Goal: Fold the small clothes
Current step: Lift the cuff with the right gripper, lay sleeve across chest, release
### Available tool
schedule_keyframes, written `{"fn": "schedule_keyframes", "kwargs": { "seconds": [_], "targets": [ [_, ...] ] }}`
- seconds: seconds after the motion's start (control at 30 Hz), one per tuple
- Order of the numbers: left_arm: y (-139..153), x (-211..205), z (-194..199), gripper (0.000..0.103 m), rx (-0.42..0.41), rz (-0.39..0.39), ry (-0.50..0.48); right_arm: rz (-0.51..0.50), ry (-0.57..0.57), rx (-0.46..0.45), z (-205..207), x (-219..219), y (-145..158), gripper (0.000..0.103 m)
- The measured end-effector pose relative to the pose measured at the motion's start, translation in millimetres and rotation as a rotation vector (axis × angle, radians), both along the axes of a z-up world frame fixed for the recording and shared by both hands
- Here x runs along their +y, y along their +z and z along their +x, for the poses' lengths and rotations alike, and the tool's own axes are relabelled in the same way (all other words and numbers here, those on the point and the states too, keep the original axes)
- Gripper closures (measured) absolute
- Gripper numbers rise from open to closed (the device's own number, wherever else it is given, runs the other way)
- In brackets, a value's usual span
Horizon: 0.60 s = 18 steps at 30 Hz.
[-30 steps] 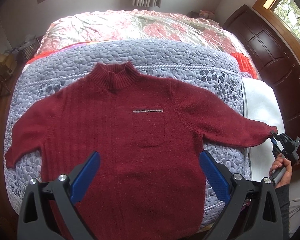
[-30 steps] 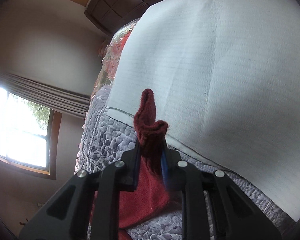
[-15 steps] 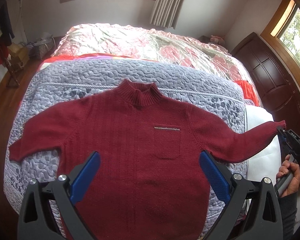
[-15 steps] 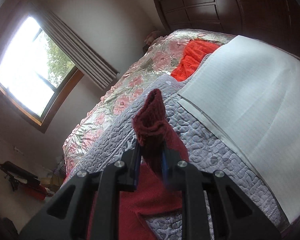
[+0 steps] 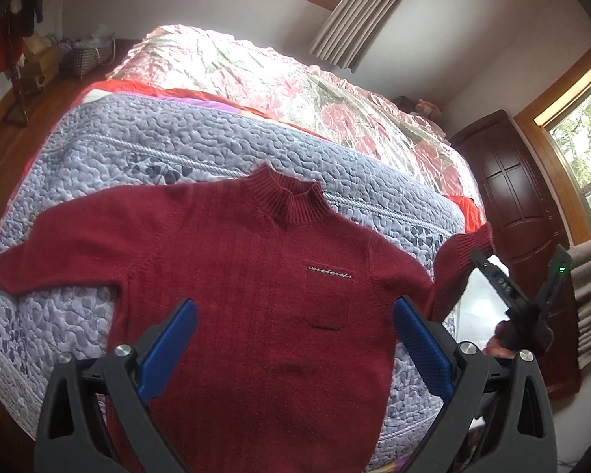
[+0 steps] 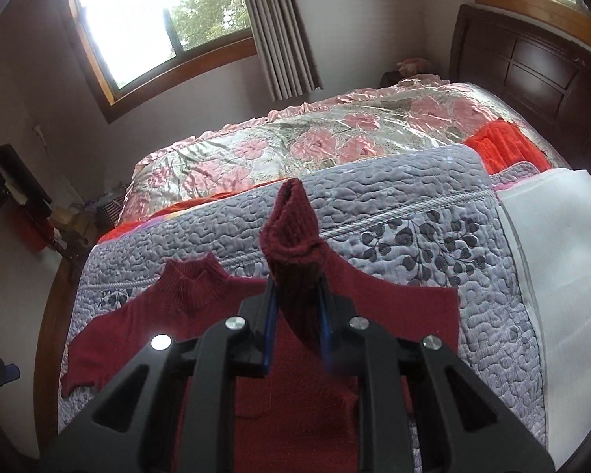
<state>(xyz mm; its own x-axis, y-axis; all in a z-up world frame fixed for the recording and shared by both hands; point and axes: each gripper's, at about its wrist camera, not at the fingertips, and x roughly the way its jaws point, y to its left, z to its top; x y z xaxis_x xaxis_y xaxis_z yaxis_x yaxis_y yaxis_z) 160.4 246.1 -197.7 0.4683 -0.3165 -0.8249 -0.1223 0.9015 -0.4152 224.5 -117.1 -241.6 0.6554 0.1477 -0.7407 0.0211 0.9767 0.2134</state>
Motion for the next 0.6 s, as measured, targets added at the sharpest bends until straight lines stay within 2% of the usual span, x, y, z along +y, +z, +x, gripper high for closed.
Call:
{"fn": "schedule_keyframes", "kwargs": {
  "seconds": [0.13, 0.23, 0.4, 0.5, 0.6],
  "targets": [
    [-20.5, 5.9, 14.0, 0.004, 0.045, 0.002, -0.019, -0.074, 0.089, 0.059, 11.5, 58.1, -34.7, 0.086],
    [-34.1, 6.9, 20.5, 0.004, 0.040, 0.044, -0.038, -0.133, 0.147, 0.114, 17.0, 93.1, -70.2, 0.086],
    [-57.9, 6.4, 31.2, 0.004, 0.015, 0.159, -0.011, -0.242, 0.227, 0.217, 24.1, 136.0, -134.8, 0.086],
    [-82.1, 7.7, 43.7, 0.004, 0.084, 0.163, -0.028, -0.317, 0.259, 0.249, 25.9, 153.6, -161.4, 0.085],
    [-101.4, 10.7, 53.2, 0.004, 0.137, 0.121, -0.045, -0.359, 0.274, 0.256, 25.9, 163.3, -173.9, 0.081]
  ]
}}
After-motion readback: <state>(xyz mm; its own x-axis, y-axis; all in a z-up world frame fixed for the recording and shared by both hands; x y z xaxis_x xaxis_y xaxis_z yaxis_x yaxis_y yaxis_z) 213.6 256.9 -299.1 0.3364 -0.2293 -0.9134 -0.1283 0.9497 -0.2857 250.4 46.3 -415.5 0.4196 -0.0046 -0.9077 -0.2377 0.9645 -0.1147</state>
